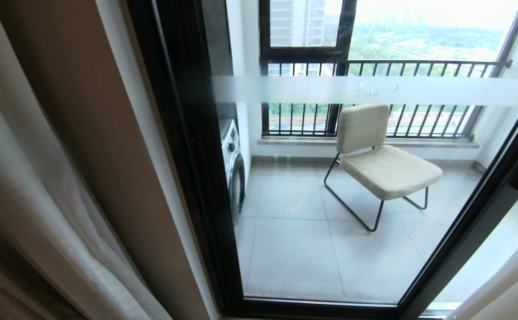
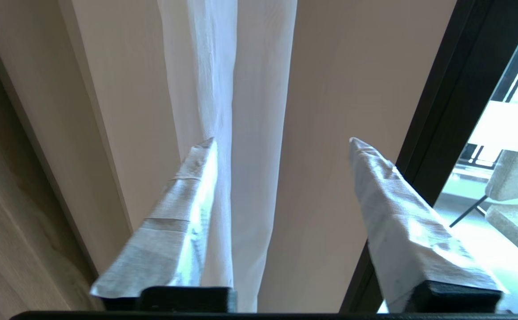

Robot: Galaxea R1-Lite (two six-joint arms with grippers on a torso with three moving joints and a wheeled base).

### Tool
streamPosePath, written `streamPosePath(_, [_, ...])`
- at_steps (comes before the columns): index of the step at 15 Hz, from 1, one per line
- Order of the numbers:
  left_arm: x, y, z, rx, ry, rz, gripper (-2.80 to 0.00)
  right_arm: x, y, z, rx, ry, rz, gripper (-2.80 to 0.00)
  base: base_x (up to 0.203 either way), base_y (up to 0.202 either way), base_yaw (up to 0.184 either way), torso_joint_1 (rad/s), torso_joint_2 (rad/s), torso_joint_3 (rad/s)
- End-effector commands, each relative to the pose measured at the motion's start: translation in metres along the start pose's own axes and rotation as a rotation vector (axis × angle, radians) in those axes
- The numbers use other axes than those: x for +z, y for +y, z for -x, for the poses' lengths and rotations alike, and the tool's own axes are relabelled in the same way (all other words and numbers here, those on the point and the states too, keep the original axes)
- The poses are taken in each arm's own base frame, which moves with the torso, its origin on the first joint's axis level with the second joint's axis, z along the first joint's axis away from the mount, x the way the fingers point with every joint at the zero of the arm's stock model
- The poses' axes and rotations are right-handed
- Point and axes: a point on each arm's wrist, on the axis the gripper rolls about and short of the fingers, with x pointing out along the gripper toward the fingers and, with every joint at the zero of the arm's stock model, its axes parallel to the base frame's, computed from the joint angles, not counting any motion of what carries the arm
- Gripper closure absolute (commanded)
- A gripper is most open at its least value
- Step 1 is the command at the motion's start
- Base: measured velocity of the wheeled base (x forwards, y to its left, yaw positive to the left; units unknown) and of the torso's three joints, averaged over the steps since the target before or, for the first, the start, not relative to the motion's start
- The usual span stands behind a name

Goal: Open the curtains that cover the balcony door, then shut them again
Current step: Pull the inner curtains open on both sides

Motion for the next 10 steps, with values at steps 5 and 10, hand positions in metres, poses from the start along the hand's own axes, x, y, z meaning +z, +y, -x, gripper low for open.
streamPosePath(5, [-0.009,-0.001,0.006,-0.003,0.018,0.004,0.00,0.000,0.000,0.000,0.001,-0.001,0.001,0.00,0.000,0.000,0.000,0.000,0.00,0.000])
streamPosePath(10, [-0.041,-0.007,0.025,-0.087,0.094,-0.002,0.00,0.000,0.000,0.000,0.001,-0.001,0.001,0.00,0.000,0.000,0.000,0.000,0.00,0.000])
